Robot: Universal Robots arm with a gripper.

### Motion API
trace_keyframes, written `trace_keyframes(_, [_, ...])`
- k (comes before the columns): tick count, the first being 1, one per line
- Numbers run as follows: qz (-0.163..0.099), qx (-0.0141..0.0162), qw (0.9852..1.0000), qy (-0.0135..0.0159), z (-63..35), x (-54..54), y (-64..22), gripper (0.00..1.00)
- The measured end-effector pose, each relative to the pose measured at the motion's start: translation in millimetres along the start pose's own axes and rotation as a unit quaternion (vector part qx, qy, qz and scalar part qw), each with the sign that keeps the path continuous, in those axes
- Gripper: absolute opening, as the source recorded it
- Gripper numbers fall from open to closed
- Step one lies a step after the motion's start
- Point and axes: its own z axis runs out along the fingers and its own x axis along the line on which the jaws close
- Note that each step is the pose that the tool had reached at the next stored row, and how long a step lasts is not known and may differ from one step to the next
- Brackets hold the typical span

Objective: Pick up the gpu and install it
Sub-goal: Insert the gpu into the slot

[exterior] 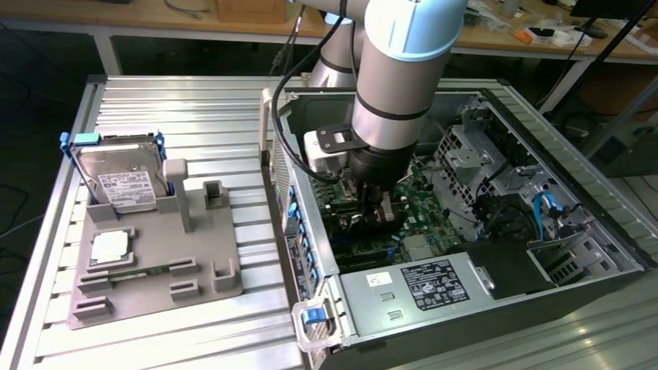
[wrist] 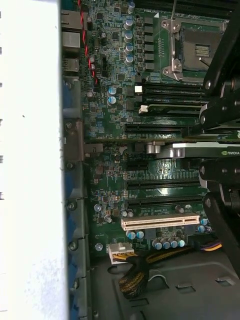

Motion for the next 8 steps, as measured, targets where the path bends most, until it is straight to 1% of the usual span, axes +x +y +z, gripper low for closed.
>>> trace_keyframes(8, [0.000, 0.0000, 1.0000, 0.0001, -0.2, 0.0, 0.0, 0.27])
